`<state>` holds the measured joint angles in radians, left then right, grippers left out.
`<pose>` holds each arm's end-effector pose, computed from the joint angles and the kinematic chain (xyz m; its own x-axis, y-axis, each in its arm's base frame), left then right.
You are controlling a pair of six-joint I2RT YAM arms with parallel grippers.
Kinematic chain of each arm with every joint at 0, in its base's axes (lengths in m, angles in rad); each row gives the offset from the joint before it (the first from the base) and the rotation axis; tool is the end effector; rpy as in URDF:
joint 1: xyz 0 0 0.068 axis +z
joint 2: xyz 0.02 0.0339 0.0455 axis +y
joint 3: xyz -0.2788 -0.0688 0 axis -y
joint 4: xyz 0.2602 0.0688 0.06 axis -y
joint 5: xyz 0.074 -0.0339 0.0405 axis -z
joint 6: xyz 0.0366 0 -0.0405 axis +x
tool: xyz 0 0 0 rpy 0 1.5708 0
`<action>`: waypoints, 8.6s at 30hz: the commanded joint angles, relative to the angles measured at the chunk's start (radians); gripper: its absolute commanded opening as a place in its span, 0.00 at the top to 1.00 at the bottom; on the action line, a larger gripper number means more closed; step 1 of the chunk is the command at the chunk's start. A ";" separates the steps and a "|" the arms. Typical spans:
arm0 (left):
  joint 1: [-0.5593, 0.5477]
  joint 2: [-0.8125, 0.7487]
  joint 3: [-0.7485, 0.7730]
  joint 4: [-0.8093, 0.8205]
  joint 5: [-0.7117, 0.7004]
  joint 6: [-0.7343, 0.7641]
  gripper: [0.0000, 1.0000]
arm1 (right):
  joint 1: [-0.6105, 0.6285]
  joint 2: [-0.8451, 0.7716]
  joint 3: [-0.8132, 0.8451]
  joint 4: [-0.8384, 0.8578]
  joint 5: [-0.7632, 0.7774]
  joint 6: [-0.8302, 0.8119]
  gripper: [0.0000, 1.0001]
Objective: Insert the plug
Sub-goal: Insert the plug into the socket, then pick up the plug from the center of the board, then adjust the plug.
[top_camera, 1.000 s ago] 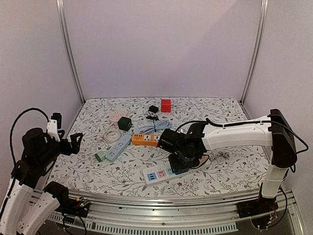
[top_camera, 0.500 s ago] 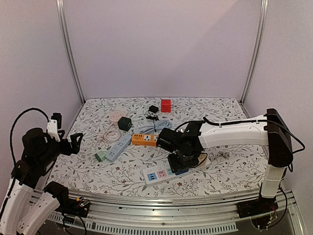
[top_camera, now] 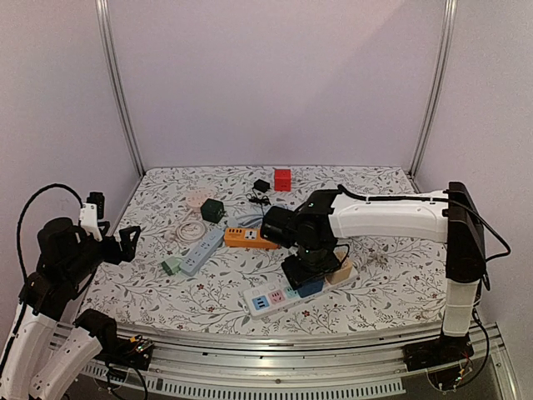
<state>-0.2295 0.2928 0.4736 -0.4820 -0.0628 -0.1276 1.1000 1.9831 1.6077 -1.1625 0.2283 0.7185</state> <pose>0.1016 -0.0214 0.2670 -0.3080 -0.0585 -0.9496 0.1305 0.9861 -0.1031 0.1886 0.3522 0.2198 -0.9105 -0.3753 -0.1737 -0.3525 0.9239 -0.1486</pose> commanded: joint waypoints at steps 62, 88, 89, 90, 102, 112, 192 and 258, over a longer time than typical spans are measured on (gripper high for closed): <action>-0.157 1.931 1.355 -0.285 0.037 0.376 0.24 | -0.276 -0.319 -0.217 0.412 0.056 -0.258 0.01; -0.129 1.953 1.313 -0.235 0.118 0.393 0.52 | -0.275 -0.302 -0.228 0.415 0.044 -0.269 0.01; -0.129 1.948 1.310 -0.235 0.126 0.401 0.60 | -0.276 -0.303 -0.229 0.415 0.044 -0.270 0.01; -0.128 1.940 1.306 -0.237 0.135 0.407 0.70 | -0.275 -0.304 -0.230 0.415 0.045 -0.270 0.01; -0.180 1.595 1.212 -0.209 0.042 0.625 1.00 | -0.279 -0.359 -0.210 0.413 0.058 -0.292 0.01; -0.301 1.189 1.200 -0.315 -0.051 1.006 1.00 | -0.279 -0.511 -0.170 0.504 -0.029 -0.380 0.01; -0.878 0.749 0.774 -0.126 0.273 0.516 0.13 | 0.033 -0.501 -0.138 0.971 -0.781 -1.003 1.00; -0.895 0.731 0.577 0.324 -0.276 0.811 1.00 | 0.039 -0.295 0.110 0.799 -0.210 -0.209 0.94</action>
<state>-1.1046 1.0271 1.0595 -0.2405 -0.3344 0.6785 1.1427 1.6527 1.6787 -0.2691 0.0029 0.5182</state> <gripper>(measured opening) 0.589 0.479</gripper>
